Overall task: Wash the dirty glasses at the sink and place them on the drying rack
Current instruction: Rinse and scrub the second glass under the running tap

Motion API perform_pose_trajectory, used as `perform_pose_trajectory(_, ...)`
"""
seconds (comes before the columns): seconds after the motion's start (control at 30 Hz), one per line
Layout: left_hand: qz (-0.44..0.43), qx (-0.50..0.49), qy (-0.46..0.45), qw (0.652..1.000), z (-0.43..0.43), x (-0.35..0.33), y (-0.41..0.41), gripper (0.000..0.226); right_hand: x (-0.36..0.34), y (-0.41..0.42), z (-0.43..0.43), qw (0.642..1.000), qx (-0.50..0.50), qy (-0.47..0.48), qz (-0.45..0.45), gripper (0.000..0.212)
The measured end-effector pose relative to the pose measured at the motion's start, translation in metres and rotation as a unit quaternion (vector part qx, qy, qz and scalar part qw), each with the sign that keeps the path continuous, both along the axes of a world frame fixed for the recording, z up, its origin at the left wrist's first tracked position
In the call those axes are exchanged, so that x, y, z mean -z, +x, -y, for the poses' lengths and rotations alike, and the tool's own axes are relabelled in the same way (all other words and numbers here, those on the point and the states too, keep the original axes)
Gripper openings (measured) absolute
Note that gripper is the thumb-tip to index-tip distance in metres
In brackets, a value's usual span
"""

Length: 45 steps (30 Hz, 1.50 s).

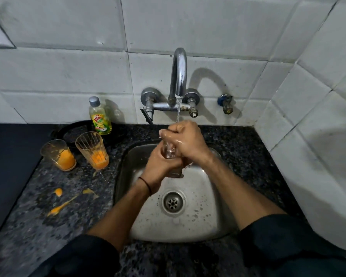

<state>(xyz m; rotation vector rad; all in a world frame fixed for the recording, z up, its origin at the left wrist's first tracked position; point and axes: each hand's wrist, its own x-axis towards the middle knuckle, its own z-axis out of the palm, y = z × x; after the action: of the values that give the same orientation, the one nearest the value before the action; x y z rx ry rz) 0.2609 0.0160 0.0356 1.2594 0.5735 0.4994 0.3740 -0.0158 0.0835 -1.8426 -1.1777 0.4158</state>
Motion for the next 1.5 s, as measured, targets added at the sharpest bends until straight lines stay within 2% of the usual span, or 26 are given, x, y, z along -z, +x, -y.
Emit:
perform_pose_trajectory(0.07,0.062,0.139,-0.142,0.978,-0.007,-0.001,-0.016,0.043,-0.005,0.006,0.010,0.982,-0.068,0.025,-0.176,0.044)
perform_pose_trajectory(0.1,0.063,0.165,-0.152,0.972,-0.011,0.001,-0.019,0.044,-0.007,0.005,0.012,0.976,-0.074,0.020,-0.203,0.043)
perform_pose_trajectory(0.13,0.046,0.152,-0.117,0.980,-0.012,0.003,-0.018,0.045,-0.007,0.003,0.012,0.981,-0.062,0.003,-0.183,0.043)
perform_pose_trajectory(0.2,-0.041,0.046,0.070,0.996,-0.010,0.006,-0.010,0.049,-0.009,-0.001,0.005,0.993,-0.035,-0.080,-0.075,0.044)
perform_pose_trajectory(0.27,-0.123,-0.065,0.260,0.956,-0.007,0.011,-0.004,0.059,-0.011,-0.006,0.000,0.984,-0.032,-0.174,-0.007,0.049)
perform_pose_trajectory(0.3,-0.121,-0.086,0.280,0.948,-0.008,0.014,-0.004,0.060,-0.010,-0.006,-0.001,0.981,-0.037,-0.191,-0.005,0.050)
perform_pose_trajectory(0.37,-0.056,-0.081,0.194,0.976,-0.014,0.020,-0.007,0.058,-0.008,-0.004,0.000,0.987,-0.029,-0.151,-0.048,0.048)
perform_pose_trajectory(0.43,0.045,-0.063,0.002,0.997,-0.022,0.020,-0.013,0.053,-0.004,0.000,0.005,0.984,-0.005,-0.057,-0.169,0.040)
perform_pose_trajectory(0.53,0.202,-0.023,-0.197,0.959,-0.029,0.021,-0.012,0.041,0.000,-0.006,0.012,0.936,0.048,0.040,-0.347,0.040)
perform_pose_trajectory(0.63,0.247,-0.060,-0.287,0.924,-0.029,0.023,0.006,0.035,0.001,-0.027,0.010,0.920,0.067,0.039,-0.385,0.034)
perform_pose_trajectory(0.73,0.209,-0.092,-0.333,0.915,-0.032,0.029,0.020,0.051,0.007,-0.038,0.015,0.974,-0.011,0.022,-0.224,0.017)
perform_pose_trajectory(0.8,0.188,-0.099,-0.349,0.913,-0.040,0.031,0.021,0.061,0.015,-0.031,0.026,0.984,-0.153,-0.070,0.049,0.032)
perform_pose_trajectory(0.83,0.173,-0.097,-0.359,0.912,-0.044,0.029,0.021,0.061,0.019,-0.024,0.031,0.943,-0.203,-0.139,0.226,0.047)
perform_pose_trajectory(0.9,0.125,-0.088,-0.384,0.911,-0.048,0.027,0.023,0.048,0.022,-0.011,0.039,0.814,-0.245,-0.197,0.489,0.068)
perform_pose_trajectory(0.97,0.043,-0.068,-0.382,0.921,-0.046,0.026,0.032,0.036,0.026,-0.002,0.036,0.710,-0.245,-0.225,0.620,0.064)
perform_pose_trajectory(1.0,0.012,-0.066,-0.377,0.924,-0.043,0.025,0.038,0.034,0.030,0.001,0.032,0.686,-0.228,-0.247,0.646,0.061)
perform_pose_trajectory(1.03,-0.004,-0.072,-0.379,0.923,-0.039,0.025,0.043,0.032,0.036,0.000,0.028,0.692,-0.207,-0.266,0.639,0.061)
perform_pose_trajectory(1.1,-0.024,-0.078,-0.371,0.925,-0.038,0.023,0.054,0.029,0.046,-0.008,0.024,0.762,-0.155,-0.293,0.556,0.060)
perform_pose_trajectory(1.17,-0.014,-0.084,-0.359,0.930,-0.037,0.026,0.058,0.032,0.052,-0.017,0.019,0.868,-0.104,-0.301,0.382,0.061)
perform_pose_trajectory(1.23,-0.009,-0.098,-0.354,0.930,-0.038,0.032,0.058,0.035,0.048,-0.020,0.008,0.948,-0.026,-0.293,0.123,0.054)
perform_pose_trajectory(1.3,0.004,-0.124,-0.370,0.921,-0.039,0.039,0.057,0.034,0.047,-0.018,-0.001,0.959,0.013,-0.246,-0.139,0.056)
perform_pose_trajectory(1.37,0.007,-0.127,-0.362,0.923,-0.042,0.043,0.054,0.031,0.052,-0.017,0.000,0.946,-0.028,-0.177,-0.270,0.082)
perform_pose_trajectory(1.4,0.004,-0.126,-0.355,0.926,-0.042,0.040,0.052,0.030,0.055,-0.020,0.005,0.950,-0.070,-0.160,-0.257,0.094)
perform_pose_trajectory(1.43,0.006,-0.121,-0.354,0.928,-0.045,0.041,0.051,0.030,0.059,-0.019,0.009,0.963,-0.109,-0.168,-0.179,0.097)
perform_pose_trajectory(1.47,-0.001,-0.118,-0.357,0.927,-0.044,0.040,0.050,0.028,0.061,-0.017,0.014,0.968,-0.147,-0.193,-0.064,0.090)
perform_pose_trajectory(1.5,-0.012,-0.123,-0.361,0.924,-0.045,0.041,0.051,0.026,0.065,-0.012,0.015,0.949,-0.158,-0.245,0.123,0.076)
